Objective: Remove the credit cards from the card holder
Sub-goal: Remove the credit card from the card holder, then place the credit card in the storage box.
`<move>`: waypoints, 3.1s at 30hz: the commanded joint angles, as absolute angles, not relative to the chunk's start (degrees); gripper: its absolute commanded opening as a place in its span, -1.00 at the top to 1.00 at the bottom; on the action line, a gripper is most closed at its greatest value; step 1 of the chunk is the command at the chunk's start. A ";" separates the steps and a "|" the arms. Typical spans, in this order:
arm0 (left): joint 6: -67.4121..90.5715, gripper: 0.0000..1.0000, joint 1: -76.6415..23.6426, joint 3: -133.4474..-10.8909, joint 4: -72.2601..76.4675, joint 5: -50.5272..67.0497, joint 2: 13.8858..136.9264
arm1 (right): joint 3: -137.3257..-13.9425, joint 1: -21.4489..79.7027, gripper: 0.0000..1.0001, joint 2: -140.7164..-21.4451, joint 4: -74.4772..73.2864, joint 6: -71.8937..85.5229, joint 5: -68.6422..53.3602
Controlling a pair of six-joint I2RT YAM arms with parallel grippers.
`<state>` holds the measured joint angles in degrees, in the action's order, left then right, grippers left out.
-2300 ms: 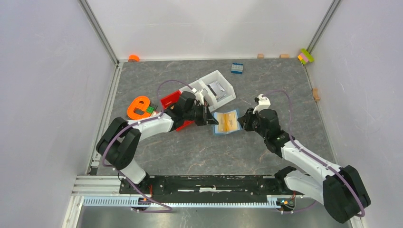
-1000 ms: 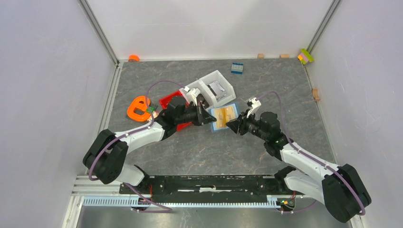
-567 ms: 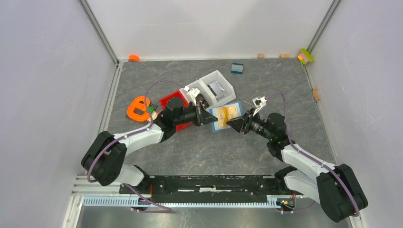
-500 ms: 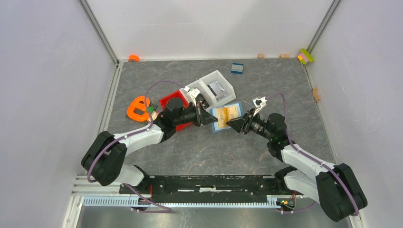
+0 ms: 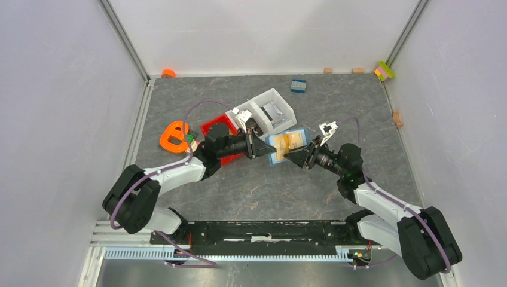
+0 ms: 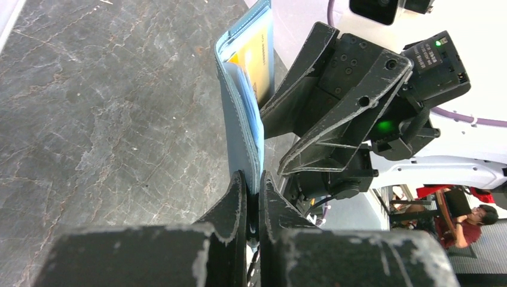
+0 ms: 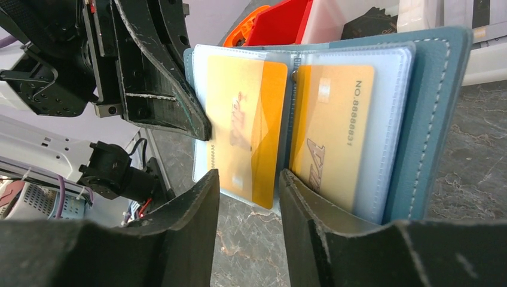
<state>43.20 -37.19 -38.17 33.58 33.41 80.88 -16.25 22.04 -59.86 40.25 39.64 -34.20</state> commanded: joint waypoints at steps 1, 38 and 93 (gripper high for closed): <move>46.85 0.92 -37.66 -38.70 41.91 38.84 81.02 | -15.32 21.44 0.11 -59.60 43.52 40.07 -34.64; 49.48 0.93 -36.96 -39.16 43.96 40.03 84.14 | -9.96 20.54 0.79 -60.04 68.42 51.02 -42.48; 42.54 0.95 -32.39 -22.17 18.63 -13.09 34.69 | -43.05 39.45 1.00 -95.53 40.17 37.70 -24.82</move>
<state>43.59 -32.12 -22.31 17.17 -10.48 36.14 -35.99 37.69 -90.19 43.09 38.89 -26.02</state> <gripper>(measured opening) 0.070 0.004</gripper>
